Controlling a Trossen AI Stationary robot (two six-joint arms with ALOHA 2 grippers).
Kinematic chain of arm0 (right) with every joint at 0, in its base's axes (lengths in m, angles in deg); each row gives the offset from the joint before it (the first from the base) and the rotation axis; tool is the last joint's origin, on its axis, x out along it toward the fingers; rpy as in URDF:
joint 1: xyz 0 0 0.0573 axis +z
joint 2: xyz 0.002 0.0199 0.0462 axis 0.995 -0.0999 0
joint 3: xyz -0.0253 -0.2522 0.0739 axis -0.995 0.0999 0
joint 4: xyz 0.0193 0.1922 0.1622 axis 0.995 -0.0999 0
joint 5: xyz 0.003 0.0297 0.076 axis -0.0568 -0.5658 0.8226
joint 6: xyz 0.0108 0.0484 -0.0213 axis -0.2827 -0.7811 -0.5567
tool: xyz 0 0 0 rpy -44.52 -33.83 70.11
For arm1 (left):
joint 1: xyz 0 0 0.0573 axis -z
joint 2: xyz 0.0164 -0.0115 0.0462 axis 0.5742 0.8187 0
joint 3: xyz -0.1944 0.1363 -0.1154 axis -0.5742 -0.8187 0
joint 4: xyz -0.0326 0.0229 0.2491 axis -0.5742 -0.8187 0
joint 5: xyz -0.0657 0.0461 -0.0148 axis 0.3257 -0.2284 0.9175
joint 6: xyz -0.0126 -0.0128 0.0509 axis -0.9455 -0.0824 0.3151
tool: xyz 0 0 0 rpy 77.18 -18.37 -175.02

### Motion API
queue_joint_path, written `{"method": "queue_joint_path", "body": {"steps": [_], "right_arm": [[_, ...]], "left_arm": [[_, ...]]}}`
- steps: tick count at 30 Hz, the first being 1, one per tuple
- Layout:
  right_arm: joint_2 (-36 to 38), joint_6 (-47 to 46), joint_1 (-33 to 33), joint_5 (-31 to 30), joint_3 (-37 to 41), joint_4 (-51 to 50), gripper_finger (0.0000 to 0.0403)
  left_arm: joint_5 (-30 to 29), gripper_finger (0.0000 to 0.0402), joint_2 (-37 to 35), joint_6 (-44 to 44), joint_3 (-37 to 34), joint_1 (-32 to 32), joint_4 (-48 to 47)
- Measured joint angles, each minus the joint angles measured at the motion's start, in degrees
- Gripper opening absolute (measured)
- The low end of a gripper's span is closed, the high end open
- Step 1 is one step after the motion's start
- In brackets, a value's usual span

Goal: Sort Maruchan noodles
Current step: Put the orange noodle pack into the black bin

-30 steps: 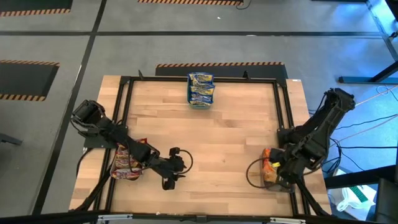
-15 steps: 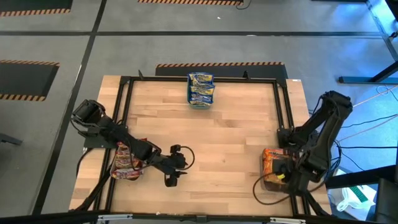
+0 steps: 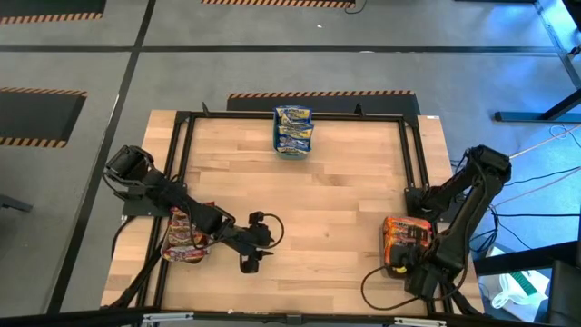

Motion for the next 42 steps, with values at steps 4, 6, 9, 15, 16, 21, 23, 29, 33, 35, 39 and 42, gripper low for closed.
{"method": "queue_joint_path", "body": {"steps": [4,6,9,15,16,21,23,29,33,35,39,42], "right_arm": [[-1.1,0.1,0.0,-1.0,0.0,1.1,0.0134],[-2.4,0.6,0.0,-1.5,-0.1,1.2,0.0134],[-4.6,2.0,0.0,-0.8,-0.1,1.4,0.0134],[-7.2,2.8,-0.1,0.1,0.0,1.4,0.0159],[-7.2,2.6,-0.1,0.0,0.0,1.4,0.0169],[-7.2,1.3,-0.1,-0.3,0.0,1.0,0.0233],[-7.2,1.2,-0.1,0.8,0.0,0.8,0.0257],[-6.2,-1.4,-0.1,3.0,0.0,0.8,0.0294],[-4.4,-2.6,-0.1,3.7,0.0,0.6,0.0296],[-3.1,-4.0,-0.2,3.7,0.0,0.6,0.0296],[0.1,-6.1,-2.3,5.6,0.0,-0.2,0.0296],[2.4,-6.9,-4.2,4.8,-0.3,-0.2,0.0296]], "left_arm": [[0.0,0.0182,0.0,-0.1,0.0,0.0,0.0],[0.0,0.0182,0.0,-0.1,0.0,0.0,0.0],[0.0,0.0182,0.0,-0.1,0.0,0.0,0.3],[0.0,0.0182,0.0,-0.1,0.0,0.0,0.3],[0.0,0.0182,0.0,-0.1,0.0,0.0,0.3],[0.0,0.0182,0.0,-0.1,0.0,0.0,0.3],[0.0,0.0182,0.0,-0.1,0.0,0.0,0.3],[0.0,0.0182,0.0,0.0,0.0,0.0,0.5],[0.0,0.0182,0.0,0.0,0.0,-0.1,0.9],[0.0,0.0182,0.0,0.0,0.0,-0.1,0.9],[0.0,0.0182,0.0,0.0,0.0,0.0,1.2],[0.0,0.0182,0.0,-0.1,0.0,0.1,2.0]]}}
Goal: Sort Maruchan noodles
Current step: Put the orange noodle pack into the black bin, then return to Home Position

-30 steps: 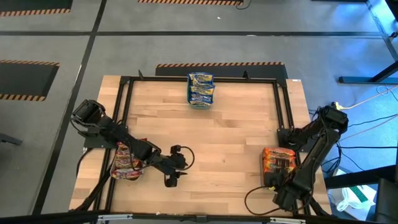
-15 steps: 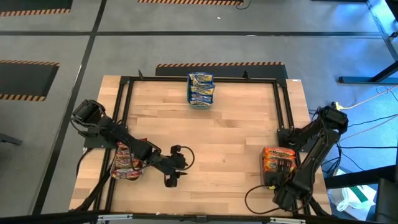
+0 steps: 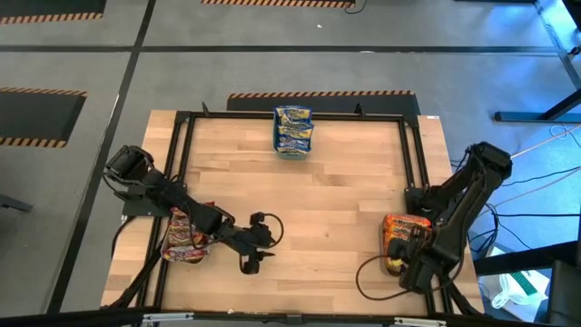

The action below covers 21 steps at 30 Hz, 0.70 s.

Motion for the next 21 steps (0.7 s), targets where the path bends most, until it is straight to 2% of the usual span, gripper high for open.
{"method": "queue_joint_path", "body": {"steps": [5,10,12,15,21], "right_arm": [[1.8,2.7,-3.4,-8.4,-2.2,1.1,0.0296],[2.4,10.1,-7.5,-20.1,-3.2,5.3,0.0295],[2.3,14.2,-9.7,-22.7,-3.2,7.2,0.0287],[2.3,21.3,-13.4,-24.4,-2.9,9.7,0.026],[2.7,33.8,-21.5,-24.7,-1.0,14.6,0.0163]], "left_arm": [[0.1,0.0182,-0.4,-1.5,0.0,-0.2,1.9],[-0.4,0.0177,-5.6,-1.8,0.0,-1.0,0.4],[-2.3,0.0173,-8.1,-0.6,0.1,-2.1,1.0],[-4.9,0.0165,-11.8,2.3,0.1,-4.0,0.4],[-1.6,0.0125,-16.9,7.8,0.1,-10.7,-4.7]]}}
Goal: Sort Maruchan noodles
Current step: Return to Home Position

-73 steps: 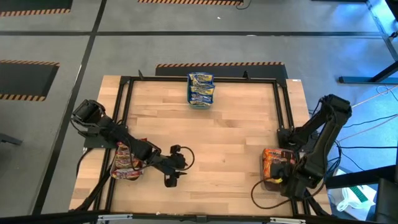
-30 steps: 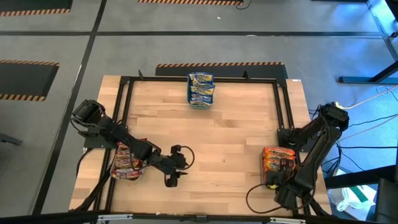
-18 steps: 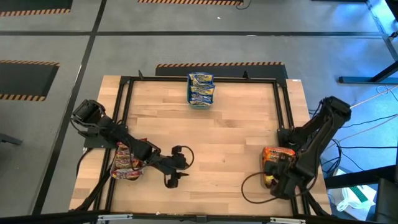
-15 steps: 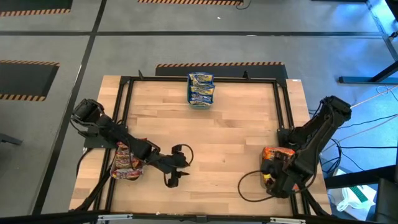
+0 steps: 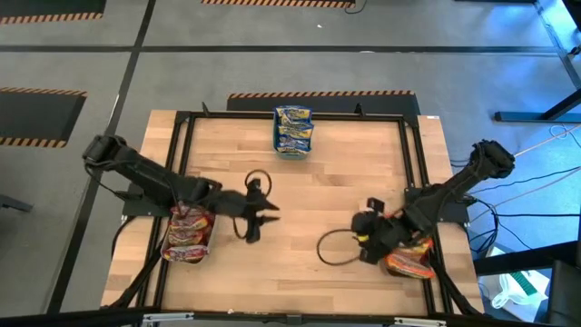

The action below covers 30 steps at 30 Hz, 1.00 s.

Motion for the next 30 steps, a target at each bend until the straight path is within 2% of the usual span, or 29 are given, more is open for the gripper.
{"method": "queue_joint_path", "body": {"steps": [3,9,11,15,19,23,30], "right_arm": [[0.9,5.1,-3.0,0.4,1.6,4.2,0.0106],[6.7,12.1,-7.7,1.3,8.4,16.4,0.0011],[9.7,13.4,-9.0,2.2,11.7,20.4,0.0007],[15.9,15.4,-11.7,5.3,18.6,28.0,0.0023],[23.3,17.7,-14.6,6.0,25.4,33.9,0.002],[30.9,20.7,-18.3,6.2,31.6,39.8,0.0007],[42.8,25.2,-25.2,11.2,39.3,46.5,0.0002]], "left_arm": [[1.6,0.0091,-1.7,0.7,0.0,-3.6,-3.5],[0.7,0.0016,-3.4,4.0,-0.1,-9.1,-9.1],[1.6,0.0004,-3.8,5.9,-0.2,-10.4,-9.1],[3.6,0.0008,-3.8,8.9,-0.1,-12.8,-8.6],[6.6,0.0002,-3.8,11.9,-0.8,-15.2,-6.0],[11.4,0.0003,-4.4,12.9,-4.7,-19.0,-1.2],[19.5,0.0004,-9.7,14.8,-14.4,-26.0,11.3]]}}
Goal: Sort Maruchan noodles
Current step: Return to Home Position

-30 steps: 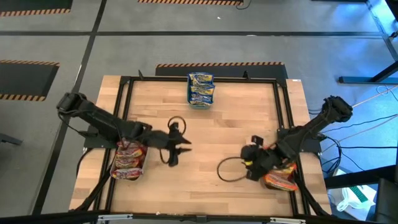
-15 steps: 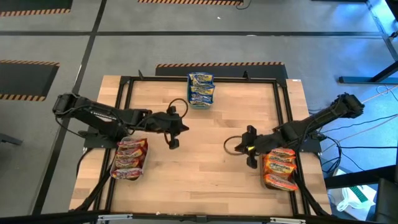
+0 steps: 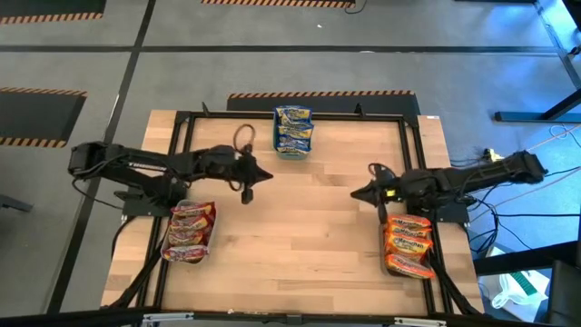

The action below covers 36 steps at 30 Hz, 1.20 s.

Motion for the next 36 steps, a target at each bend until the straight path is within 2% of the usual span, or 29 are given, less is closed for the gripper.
{"method": "queue_joint_path", "body": {"steps": [4,11,18,24,29,36], "right_arm": [[7.0,1.6,-4.2,2.2,2.8,0.4,0.0001],[17.3,2.1,-7.9,0.5,9.0,2.9,0.0001],[24.9,2.8,-8.1,-3.2,11.6,2.9,0.0001],[30.6,4.6,-8.1,-4.1,11.7,1.2,0.0001],[35.3,5.1,-8.1,-5.8,11.7,-2.2,0.0001],[35.7,5.2,-8.1,-5.7,11.8,-4.0,0.0001]], "left_arm": [[4.6,0.0004,-4.7,0.0,-6.2,-3.3,7.9],[5.2,0.0007,-15.4,-2.7,-14.3,-5.1,13.6],[4.0,0.0015,-27.2,-3.3,-20.6,-5.1,14.8],[1.2,0.0006,-38.1,-6.1,-26.8,-5.1,14.8],[1.2,0.0001,-46.6,-7.6,-30.5,-5.1,14.3],[1.2,0.0013,-57.6,-8.8,-32.3,-5.0,9.9]]}}
